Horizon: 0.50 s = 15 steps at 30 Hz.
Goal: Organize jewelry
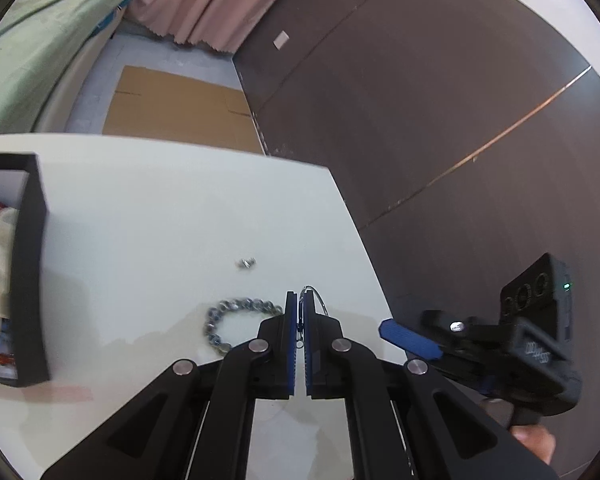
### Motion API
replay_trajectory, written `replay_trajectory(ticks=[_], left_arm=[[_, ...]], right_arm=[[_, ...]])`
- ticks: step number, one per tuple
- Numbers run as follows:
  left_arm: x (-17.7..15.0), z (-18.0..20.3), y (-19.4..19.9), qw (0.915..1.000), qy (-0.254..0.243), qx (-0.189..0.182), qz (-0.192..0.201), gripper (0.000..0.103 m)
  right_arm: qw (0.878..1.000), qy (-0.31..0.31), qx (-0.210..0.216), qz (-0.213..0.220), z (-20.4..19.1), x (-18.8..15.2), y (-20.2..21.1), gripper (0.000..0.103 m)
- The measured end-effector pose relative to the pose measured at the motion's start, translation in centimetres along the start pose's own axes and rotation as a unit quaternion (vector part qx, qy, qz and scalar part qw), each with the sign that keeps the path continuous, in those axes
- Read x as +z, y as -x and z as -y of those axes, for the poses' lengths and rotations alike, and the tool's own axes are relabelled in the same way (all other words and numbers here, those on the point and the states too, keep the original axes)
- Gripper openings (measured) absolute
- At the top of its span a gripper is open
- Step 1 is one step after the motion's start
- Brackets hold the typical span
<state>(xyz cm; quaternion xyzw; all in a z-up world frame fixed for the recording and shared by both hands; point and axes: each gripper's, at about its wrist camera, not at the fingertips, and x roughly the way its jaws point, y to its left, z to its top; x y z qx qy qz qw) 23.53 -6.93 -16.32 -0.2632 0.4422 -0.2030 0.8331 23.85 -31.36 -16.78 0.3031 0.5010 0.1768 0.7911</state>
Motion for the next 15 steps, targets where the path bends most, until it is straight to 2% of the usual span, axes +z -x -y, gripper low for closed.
replay_trajectory(ticks=[4,8,12,15], left_arm=[[0.7,-1.0,1.8,0.9997,0.01,0.008,0.023,0.001],[1.1,-1.8,3.2,0.9988,0.018,0.015,0.044,0.001],[1.5,-2.3,4.6,0.9973,0.025,0.026,0.065,0.001],[1.7,-2.9,6.2,0.9957,0.03,0.033,0.081,0.001]], right_arm=[[1.0,0.014,0.003,-0.005,-0.7,0.1,-1.5,0.055],[0.999,0.034,-0.017,-0.004,-1.5,0.3,-3.1,0.049],[0.999,0.041,-0.019,-0.006,-2.0,0.5,-4.9,0.042],[0.999,0.047,-0.026,-0.011,-2.2,0.7,-6.4,0.042]])
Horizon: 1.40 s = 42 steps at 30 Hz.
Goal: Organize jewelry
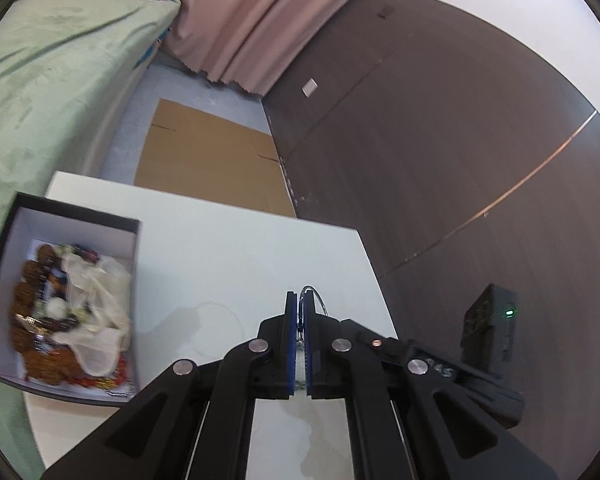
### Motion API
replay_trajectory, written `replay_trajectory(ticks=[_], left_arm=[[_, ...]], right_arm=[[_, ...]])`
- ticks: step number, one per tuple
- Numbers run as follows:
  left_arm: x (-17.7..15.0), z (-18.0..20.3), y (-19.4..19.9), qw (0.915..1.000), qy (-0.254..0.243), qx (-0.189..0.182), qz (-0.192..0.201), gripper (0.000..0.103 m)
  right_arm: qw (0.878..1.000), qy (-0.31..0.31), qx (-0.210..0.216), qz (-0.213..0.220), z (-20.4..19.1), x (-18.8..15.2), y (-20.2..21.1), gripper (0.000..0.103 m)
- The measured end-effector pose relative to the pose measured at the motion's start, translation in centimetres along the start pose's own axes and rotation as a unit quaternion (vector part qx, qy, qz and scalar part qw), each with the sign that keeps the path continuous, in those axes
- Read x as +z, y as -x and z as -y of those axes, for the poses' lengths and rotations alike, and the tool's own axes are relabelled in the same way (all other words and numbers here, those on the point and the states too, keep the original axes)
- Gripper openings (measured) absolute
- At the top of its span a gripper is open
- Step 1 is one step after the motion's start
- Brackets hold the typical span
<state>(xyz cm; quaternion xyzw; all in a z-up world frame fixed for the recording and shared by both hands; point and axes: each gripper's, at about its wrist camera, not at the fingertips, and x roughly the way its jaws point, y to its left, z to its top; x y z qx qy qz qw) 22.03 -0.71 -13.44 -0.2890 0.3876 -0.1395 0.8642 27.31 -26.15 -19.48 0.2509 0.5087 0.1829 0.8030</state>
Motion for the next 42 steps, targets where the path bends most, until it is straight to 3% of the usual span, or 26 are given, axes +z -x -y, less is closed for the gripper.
replay_trajectory(ticks=[7,13,22,30,34,35,37,38,39,42], left_arm=[[1.4,-2.1,2.5,0.9994,0.022,0.012,0.026,0.001],[2.4,-4.1,4.3,0.9978,0.037,0.042,0.036,0.001],[3.3,-6.6,5.9,0.9948,0.049,0.081,0.037,0.001],[2.9,-7.4,5.2,0.9896,0.043,0.136,0.02,0.001],[3.0,-8.3,5.3,0.9885,0.058,0.138,0.018,0.003],[3.1,-8.4,5.4,0.9886,0.061,0.136,0.017,0.005],[3.3,-8.5,5.7,0.9884,0.065,0.135,0.022,0.028],[3.3,-8.5,6.0,0.9881,0.066,0.136,0.029,0.05],[3.3,-8.3,6.5,0.9876,0.065,0.137,0.041,0.058],[3.6,-8.2,7.1,0.988,0.065,0.132,0.049,0.058]], right_arm=[[0.999,0.032,-0.03,0.01,-1.1,0.6,-2.4,0.042],[0.996,0.062,-0.061,0.011,-2.1,0.2,-4.3,0.042],[0.983,0.128,-0.127,0.023,-4.2,-0.6,-6.6,0.041],[0.967,0.162,-0.191,0.041,-4.6,-1.3,-7.3,0.014],[0.978,0.135,-0.158,0.027,-4.1,-1.0,-6.9,0.014],[0.981,0.128,-0.146,0.026,-4.1,-0.9,-6.6,0.014],[0.984,0.121,-0.124,0.029,-4.3,-1.0,-5.8,0.014],[0.986,0.12,-0.11,0.033,-4.6,-1.0,-5.2,0.014],[0.987,0.119,-0.096,0.037,-5.0,-1.1,-4.6,0.014],[0.987,0.134,-0.069,0.056,-6.6,-1.4,-3.0,0.014]])
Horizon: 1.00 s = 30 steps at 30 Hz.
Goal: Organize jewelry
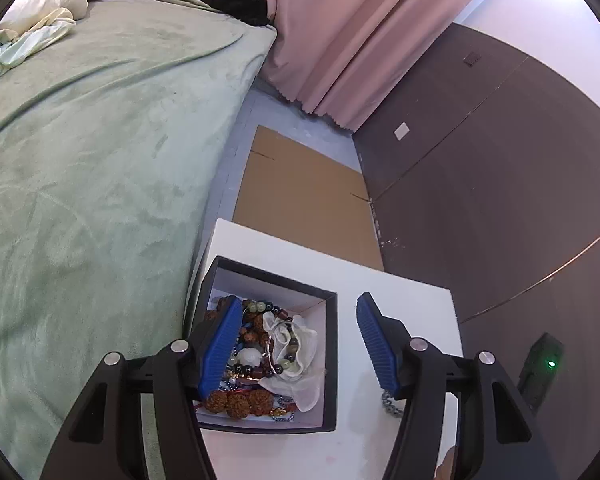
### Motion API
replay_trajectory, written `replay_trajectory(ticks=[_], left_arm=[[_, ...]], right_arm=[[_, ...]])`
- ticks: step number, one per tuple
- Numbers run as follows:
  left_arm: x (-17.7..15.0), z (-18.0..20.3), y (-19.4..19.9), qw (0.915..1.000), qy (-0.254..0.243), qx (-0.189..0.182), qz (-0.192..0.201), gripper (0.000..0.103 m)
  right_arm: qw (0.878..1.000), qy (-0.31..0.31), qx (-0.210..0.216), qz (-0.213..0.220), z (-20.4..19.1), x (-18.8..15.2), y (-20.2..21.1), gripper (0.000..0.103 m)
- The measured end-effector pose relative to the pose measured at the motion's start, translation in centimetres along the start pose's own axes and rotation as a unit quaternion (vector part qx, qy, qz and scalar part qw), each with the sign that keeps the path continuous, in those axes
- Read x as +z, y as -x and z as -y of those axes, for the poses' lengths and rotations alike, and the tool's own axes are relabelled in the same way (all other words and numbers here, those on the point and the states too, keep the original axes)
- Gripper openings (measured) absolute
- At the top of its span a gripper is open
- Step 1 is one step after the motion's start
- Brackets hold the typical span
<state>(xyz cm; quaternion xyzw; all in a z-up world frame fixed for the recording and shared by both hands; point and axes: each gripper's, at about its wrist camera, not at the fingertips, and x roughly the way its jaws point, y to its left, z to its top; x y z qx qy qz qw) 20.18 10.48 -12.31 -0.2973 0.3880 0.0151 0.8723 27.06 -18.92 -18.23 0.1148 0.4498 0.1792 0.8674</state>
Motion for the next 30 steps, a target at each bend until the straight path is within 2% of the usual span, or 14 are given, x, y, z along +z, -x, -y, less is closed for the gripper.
replay_trajectory(ticks=[4,8,11,19,25,28,30], left_arm=[[0.1,0.0,0.7,1.0,0.001,-0.008,0.002,0.058],[0.3,0.0,1.9,0.9999,-0.009,-0.006,0.013,0.066],[0.3,-0.6,2.8,0.9998,-0.007,-0.007,0.016,0.068],[0.9,-2.8,4.8,0.9998,0.001,0.003,0.021,0.075],[0.9,-4.1,5.4,0.9999,0.008,0.003,0.012,0.077],[1.0,-4.2,5.5,0.9999,0.008,0.001,0.012,0.079],[1.0,-4.2,5.7,0.9999,0.008,-0.002,0.013,0.079]], right_arm=[[0.999,0.035,0.024,0.034,-2.6,0.1,1.7,0.014],[0.996,0.055,0.048,0.048,-5.0,-0.1,2.1,0.014],[0.994,0.07,0.067,0.058,-7.0,-0.3,2.3,0.014],[0.988,0.075,0.13,0.046,-10.7,-1.5,1.0,0.014],[0.981,0.05,0.189,0.012,-12.0,-1.9,0.0,0.014],[0.978,0.029,0.207,-0.004,-11.6,-1.6,0.0,0.033],[0.982,0.028,0.187,0.01,-11.2,-1.4,0.8,0.04]])
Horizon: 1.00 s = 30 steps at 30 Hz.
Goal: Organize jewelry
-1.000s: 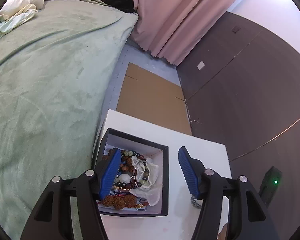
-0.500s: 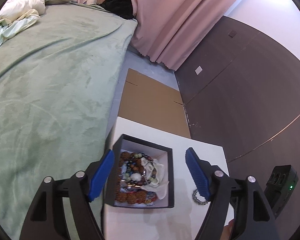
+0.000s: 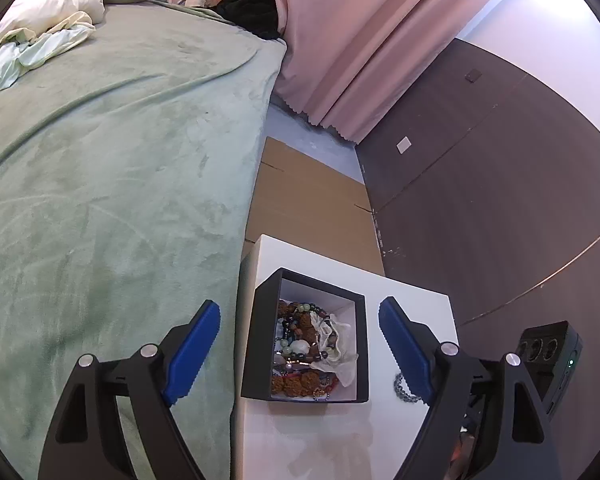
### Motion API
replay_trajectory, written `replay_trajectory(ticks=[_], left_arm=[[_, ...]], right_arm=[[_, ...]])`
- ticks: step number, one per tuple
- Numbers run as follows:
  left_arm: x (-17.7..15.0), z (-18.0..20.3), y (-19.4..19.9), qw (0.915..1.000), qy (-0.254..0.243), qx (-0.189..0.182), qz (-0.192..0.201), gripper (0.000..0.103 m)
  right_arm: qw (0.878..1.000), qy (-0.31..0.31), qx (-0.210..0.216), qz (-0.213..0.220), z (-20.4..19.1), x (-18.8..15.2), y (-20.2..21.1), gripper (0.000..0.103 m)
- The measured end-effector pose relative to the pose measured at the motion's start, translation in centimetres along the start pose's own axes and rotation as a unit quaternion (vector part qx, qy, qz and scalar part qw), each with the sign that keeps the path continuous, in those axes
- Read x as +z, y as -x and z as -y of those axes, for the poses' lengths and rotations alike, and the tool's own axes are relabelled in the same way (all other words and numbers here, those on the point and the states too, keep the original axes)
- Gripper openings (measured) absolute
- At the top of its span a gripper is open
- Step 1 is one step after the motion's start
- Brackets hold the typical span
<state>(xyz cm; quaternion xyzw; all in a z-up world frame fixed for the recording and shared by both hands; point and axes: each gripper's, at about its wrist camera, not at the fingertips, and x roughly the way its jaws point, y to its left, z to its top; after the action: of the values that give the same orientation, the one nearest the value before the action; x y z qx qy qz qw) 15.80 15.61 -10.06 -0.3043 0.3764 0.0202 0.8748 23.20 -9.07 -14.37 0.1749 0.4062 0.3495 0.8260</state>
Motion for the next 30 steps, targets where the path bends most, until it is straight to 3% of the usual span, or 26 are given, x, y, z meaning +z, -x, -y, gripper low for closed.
replay_trajectory(ticks=[6,9,20,27,30], left_arm=[[-0.3,1.0,0.0,0.9999,-0.01,-0.01,-0.004,0.084],[-0.5,1.9,-0.2,0.9997,-0.017,-0.016,-0.008,0.087],[-2.4,6.3,-2.0,0.9966,-0.071,-0.032,-0.029,0.089],[-4.4,9.3,-3.2,0.9913,-0.121,-0.035,-0.039,0.094],[-5.4,10.7,-4.2,0.9885,-0.139,-0.038,-0.046,0.094]], right_arm=[[1.0,0.004,-0.025,0.017,0.2,0.5,3.0,0.052],[0.999,0.006,-0.046,0.027,0.6,0.7,4.7,0.065],[0.995,-0.03,-0.091,0.012,5.2,0.6,9.0,0.069],[0.992,-0.058,-0.106,-0.02,8.3,0.0,10.8,0.085],[0.991,-0.069,-0.117,-0.021,9.4,-0.2,11.7,0.086]])
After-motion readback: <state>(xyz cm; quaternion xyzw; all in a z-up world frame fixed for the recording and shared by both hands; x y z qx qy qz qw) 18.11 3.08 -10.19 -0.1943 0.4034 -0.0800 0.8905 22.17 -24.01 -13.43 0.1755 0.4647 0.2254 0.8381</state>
